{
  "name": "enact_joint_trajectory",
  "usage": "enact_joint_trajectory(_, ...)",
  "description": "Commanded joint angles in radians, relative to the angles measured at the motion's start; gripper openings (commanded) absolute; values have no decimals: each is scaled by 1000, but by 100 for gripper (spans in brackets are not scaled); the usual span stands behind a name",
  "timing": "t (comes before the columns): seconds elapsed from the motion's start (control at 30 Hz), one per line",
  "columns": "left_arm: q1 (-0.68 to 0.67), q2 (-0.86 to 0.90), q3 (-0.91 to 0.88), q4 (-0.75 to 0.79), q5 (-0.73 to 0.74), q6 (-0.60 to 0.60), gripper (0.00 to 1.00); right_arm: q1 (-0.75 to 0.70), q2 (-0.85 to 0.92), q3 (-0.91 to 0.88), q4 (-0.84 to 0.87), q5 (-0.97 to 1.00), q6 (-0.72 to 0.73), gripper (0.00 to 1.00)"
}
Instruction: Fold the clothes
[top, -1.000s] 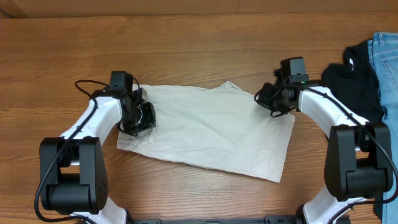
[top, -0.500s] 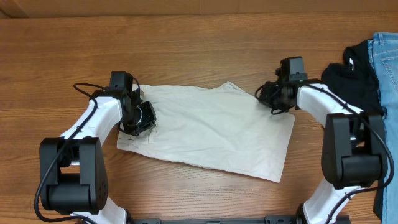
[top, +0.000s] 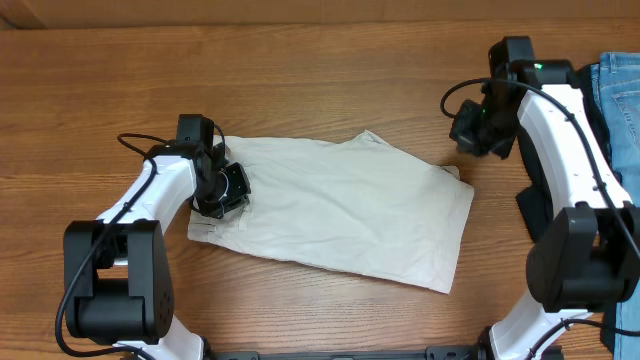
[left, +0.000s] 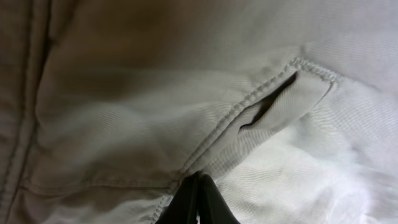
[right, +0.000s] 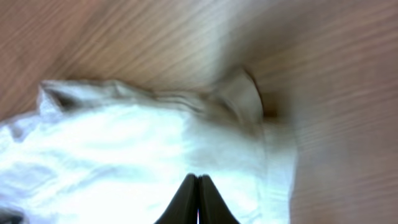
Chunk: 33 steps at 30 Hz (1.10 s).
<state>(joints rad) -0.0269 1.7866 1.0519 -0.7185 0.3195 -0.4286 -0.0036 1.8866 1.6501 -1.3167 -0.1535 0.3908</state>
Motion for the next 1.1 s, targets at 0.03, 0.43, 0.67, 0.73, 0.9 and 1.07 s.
enact_joint_trajectory(0.03,-5,20,10,-6,-35,-17,4,16,-18,-18,-95,-12,-5,4)
enact_joint_trajectory(0.43,-5,20,10,-13,-31,-17,6,127,-18,-309,87,-43,46,4)
enact_joint_trajectory(0.67,-5,20,10,-18,-31,-13,4,127,-17,-481,235,-107,59,4)
enact_joint_trajectory(0.73,-5,20,10,-17,-31,-13,4,127,-17,-526,285,-107,59,4)
enact_joint_trajectory(0.9,-5,20,10,-18,-31,-13,4,126,-16,-595,420,-106,78,4)
enact_joint_trajectory(1.07,-5,20,10,-14,-31,-14,4,126,-12,-612,561,-85,76,4)
